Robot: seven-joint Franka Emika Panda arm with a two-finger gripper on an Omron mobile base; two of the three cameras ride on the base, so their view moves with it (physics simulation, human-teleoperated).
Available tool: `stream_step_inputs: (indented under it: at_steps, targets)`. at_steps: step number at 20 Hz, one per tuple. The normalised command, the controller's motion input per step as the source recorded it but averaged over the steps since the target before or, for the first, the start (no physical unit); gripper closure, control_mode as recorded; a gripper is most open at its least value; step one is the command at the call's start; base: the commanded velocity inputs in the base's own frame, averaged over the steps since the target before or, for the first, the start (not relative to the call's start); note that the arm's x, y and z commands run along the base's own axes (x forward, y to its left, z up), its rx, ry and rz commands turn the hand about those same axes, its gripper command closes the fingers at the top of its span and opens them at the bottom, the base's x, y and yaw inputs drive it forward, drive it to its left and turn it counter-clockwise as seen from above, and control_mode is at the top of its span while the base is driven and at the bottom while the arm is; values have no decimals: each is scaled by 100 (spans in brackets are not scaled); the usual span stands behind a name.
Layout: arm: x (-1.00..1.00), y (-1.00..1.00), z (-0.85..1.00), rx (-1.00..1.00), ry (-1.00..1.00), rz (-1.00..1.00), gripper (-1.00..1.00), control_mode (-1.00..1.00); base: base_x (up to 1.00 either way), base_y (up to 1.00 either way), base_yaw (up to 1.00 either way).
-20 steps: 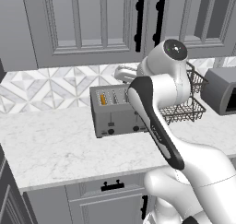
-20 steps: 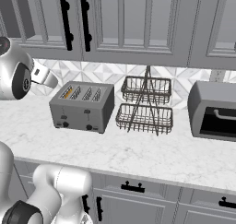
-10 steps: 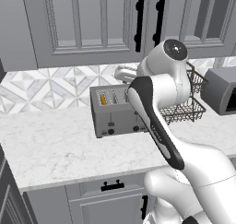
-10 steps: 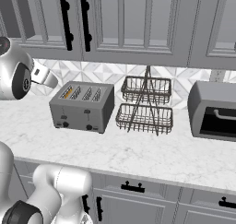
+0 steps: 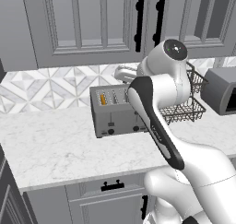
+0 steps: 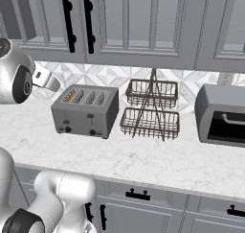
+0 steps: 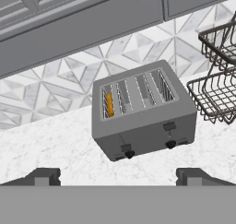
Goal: Start the toaster. Once the lever pops up, take the bread to the plate on the dining counter.
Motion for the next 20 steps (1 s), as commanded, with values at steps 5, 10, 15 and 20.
stream_step_inputs:
  at_steps: [5, 10, 15, 20]
  targets:
    - [0, 0, 0, 0, 0, 0, -100, -100, 0, 0, 0]
    - [0, 0, 0, 0, 0, 0, -100, -100, 0, 0, 0]
    - [0, 0, 0, 0, 0, 0, -100, -100, 0, 0, 0]
    - [0, 0, 0, 0, 0, 0, -100, -100, 0, 0, 0]
